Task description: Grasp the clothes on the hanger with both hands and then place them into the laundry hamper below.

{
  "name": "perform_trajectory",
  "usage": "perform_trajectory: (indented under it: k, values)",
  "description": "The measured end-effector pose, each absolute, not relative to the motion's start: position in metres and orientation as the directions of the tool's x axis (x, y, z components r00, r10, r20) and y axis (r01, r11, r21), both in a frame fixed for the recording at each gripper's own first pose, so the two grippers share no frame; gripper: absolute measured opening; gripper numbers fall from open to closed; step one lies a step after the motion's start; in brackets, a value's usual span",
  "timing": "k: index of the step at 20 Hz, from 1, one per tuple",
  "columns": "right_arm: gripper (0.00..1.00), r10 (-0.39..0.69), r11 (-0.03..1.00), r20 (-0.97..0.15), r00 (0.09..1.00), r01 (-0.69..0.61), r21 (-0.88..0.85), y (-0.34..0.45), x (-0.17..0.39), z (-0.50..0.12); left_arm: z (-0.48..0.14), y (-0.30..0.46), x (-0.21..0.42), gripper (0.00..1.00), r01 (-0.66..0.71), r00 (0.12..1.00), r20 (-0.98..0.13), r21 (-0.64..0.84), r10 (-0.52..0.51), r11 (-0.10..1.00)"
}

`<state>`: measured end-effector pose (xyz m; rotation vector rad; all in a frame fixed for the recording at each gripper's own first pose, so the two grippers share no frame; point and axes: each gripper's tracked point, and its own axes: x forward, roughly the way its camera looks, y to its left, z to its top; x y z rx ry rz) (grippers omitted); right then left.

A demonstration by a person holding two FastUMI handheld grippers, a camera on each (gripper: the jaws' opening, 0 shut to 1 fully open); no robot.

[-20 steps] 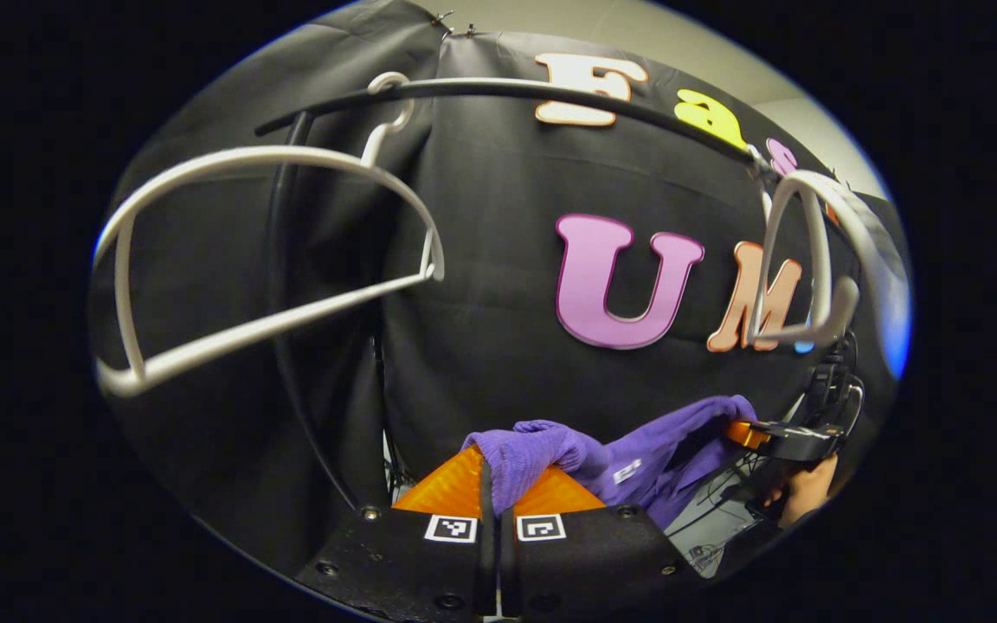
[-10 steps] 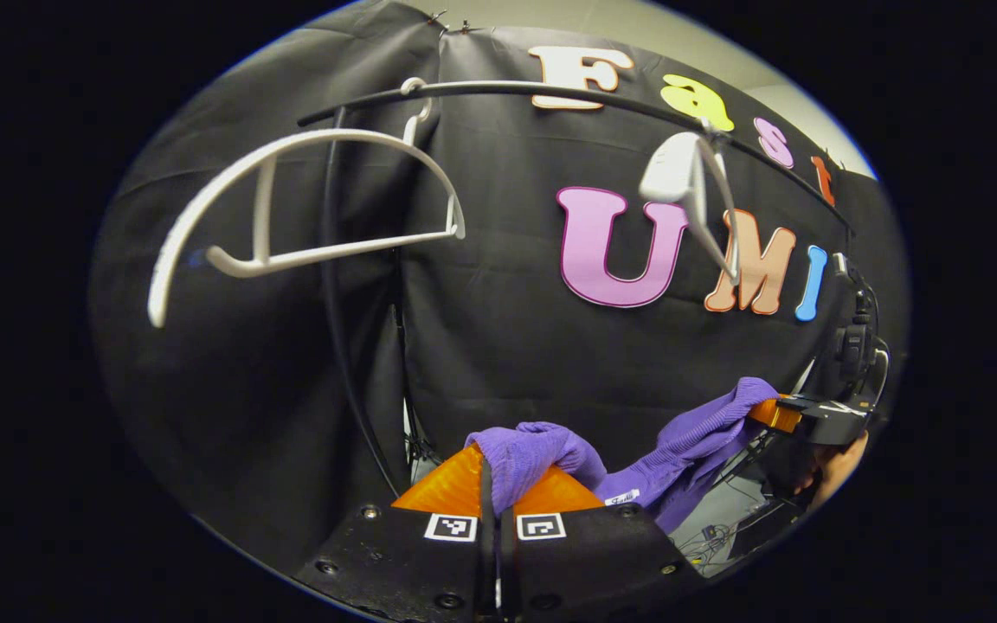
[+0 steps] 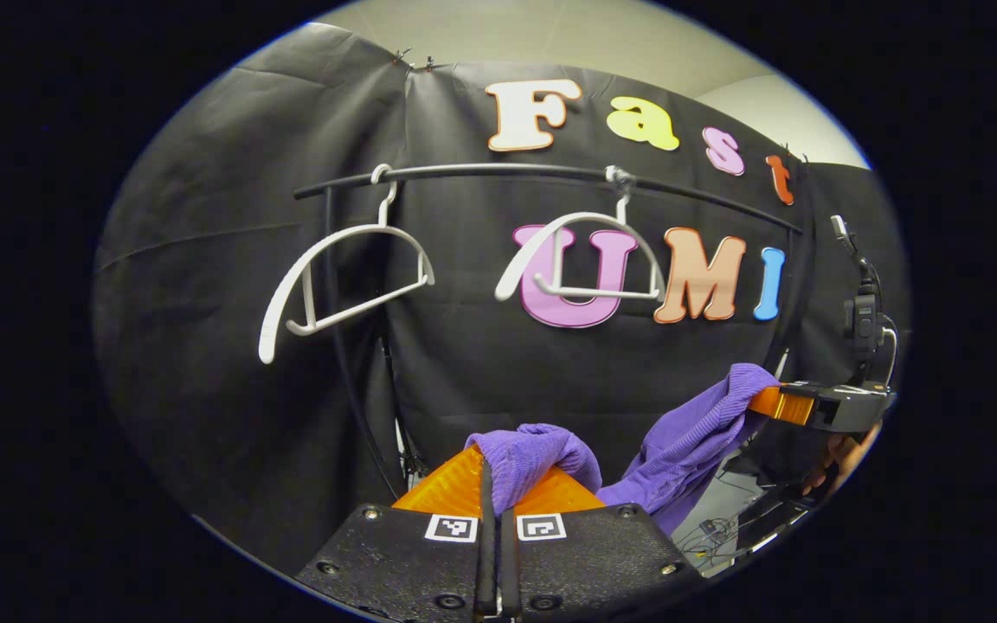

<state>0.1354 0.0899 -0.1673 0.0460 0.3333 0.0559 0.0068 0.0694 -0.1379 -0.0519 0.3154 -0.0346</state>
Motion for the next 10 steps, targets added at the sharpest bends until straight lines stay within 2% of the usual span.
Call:
perform_trajectory:
  k: [10]
  values:
    - [0.02, 0.067, 0.990, -0.185, 0.980, -0.041, 0.136, 0.083, 0.076, -0.089, -0.080, -0.025, -0.001, 0.00, 0.180, 0.959, -0.207, -0.071, -0.191, 0.981]
